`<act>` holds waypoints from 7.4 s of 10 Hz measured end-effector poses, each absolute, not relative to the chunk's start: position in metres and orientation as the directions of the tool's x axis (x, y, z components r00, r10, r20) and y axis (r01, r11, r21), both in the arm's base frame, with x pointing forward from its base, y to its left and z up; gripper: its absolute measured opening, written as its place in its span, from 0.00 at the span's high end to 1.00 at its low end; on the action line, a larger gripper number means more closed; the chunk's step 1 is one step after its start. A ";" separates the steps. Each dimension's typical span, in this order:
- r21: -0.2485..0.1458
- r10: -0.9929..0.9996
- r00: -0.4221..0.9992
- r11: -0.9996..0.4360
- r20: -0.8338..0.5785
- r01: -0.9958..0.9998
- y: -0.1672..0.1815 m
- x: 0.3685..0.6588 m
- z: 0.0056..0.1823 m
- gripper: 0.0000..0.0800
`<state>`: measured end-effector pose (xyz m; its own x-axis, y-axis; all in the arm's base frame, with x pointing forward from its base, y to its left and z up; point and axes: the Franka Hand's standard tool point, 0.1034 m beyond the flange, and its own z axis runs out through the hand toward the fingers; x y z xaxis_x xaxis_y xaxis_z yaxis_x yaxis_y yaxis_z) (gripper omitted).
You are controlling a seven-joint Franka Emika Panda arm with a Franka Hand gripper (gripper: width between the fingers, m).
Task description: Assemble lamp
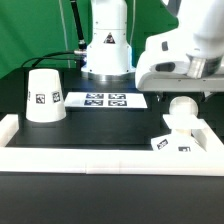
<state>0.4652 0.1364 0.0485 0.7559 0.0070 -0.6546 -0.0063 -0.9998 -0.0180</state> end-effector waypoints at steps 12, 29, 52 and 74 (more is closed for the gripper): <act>0.001 -0.008 0.647 -1.000 -0.762 -0.010 0.138 0.443 0.013 0.13; -0.073 0.057 0.714 -0.997 -0.698 0.008 0.116 0.481 0.105 0.28; 0.014 0.218 0.887 -0.972 0.406 0.233 0.083 0.572 0.146 0.28; 0.056 0.306 0.842 -0.948 0.444 0.315 0.094 0.614 0.135 0.28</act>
Offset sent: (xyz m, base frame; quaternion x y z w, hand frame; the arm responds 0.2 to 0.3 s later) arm -0.0037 0.0023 -0.0031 0.0037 0.0045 0.0012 1.0000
